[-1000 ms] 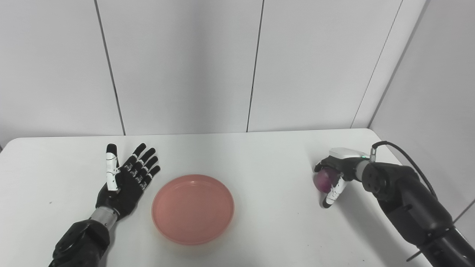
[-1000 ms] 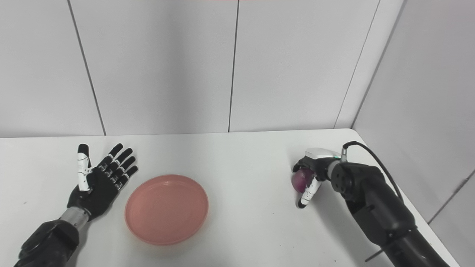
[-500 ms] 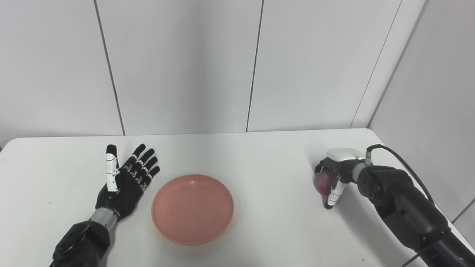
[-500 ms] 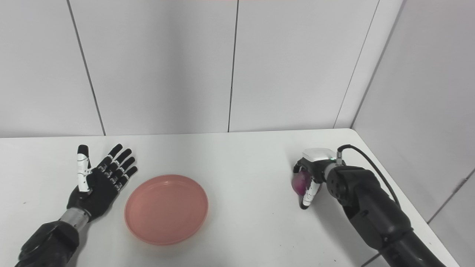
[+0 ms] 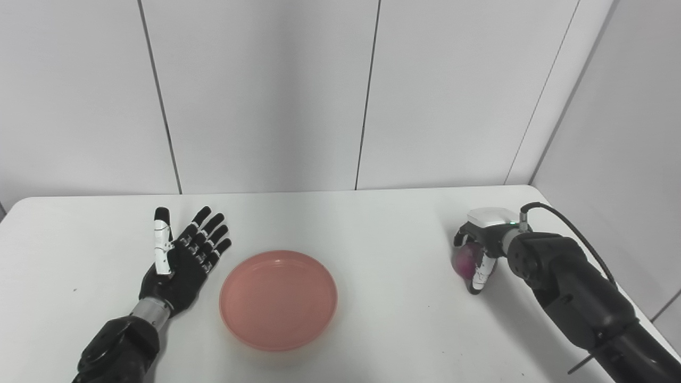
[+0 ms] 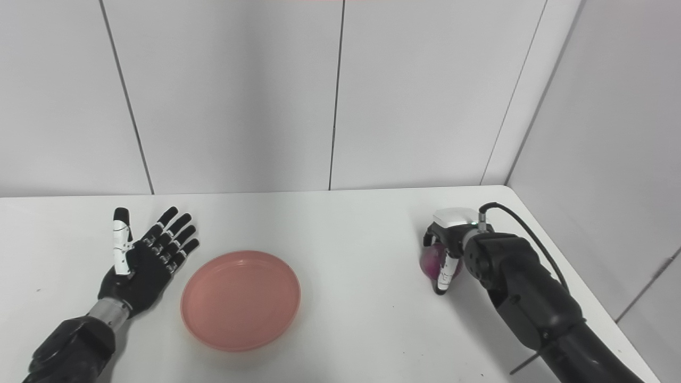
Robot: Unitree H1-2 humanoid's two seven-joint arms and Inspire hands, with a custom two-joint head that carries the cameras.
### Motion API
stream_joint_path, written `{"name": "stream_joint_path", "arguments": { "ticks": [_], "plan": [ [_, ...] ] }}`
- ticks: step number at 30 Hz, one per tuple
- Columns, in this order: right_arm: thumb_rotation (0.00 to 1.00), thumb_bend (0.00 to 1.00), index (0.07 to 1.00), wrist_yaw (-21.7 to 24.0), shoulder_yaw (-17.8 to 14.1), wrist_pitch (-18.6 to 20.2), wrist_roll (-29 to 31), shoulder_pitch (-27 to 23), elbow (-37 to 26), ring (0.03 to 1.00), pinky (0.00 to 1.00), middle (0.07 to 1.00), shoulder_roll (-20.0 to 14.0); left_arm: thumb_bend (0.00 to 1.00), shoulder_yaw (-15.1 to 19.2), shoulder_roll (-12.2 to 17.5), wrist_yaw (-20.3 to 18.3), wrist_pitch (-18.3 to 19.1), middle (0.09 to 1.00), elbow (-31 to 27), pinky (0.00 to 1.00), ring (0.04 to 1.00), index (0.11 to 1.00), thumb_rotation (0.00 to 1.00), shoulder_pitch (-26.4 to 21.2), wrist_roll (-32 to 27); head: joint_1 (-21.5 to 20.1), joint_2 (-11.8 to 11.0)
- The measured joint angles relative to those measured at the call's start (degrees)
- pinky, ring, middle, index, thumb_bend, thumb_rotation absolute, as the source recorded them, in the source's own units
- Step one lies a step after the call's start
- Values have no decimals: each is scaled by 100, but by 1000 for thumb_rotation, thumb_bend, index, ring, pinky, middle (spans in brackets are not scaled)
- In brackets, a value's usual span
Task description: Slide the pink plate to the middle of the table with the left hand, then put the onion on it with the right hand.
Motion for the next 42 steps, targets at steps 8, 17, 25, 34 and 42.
{"name": "stream_joint_path", "arguments": {
  "ticks": [8, 17, 25, 34, 42],
  "plan": [
    [141, 882, 669, -14, 35, -19, -53, -4, 40, 524, 417, 611, -14, 773, 6, -1, 0, 0, 966, 2, 1000, 1000, 1000, 1000, 1, 0, -9, 0],
    [121, 796, 628, 42, 102, -34, -102, -80, 132, 371, 261, 521, -29, 770, 7, -2, 1, 0, 966, -7, 1000, 1000, 1000, 1000, 4, 0, 0, 18],
    [144, 526, 495, 43, 99, -32, -74, -107, 223, 338, 244, 478, -29, 769, 22, -3, 1, 0, 968, 2, 1000, 999, 1000, 1000, 3, -2, -9, 18],
    [149, 519, 493, 77, 90, -29, 11, -102, 200, 347, 253, 491, -63, 763, 22, -4, 1, 1, 975, -12, 1000, 1000, 1000, 1000, 12, -2, -9, 26],
    [151, 520, 492, 290, 57, -20, 75, -84, 59, 404, 283, 563, -136, 769, 25, -2, 1, 1, 974, -6, 1000, 1000, 1000, 1000, 11, -2, -9, 26]
  ]
}}
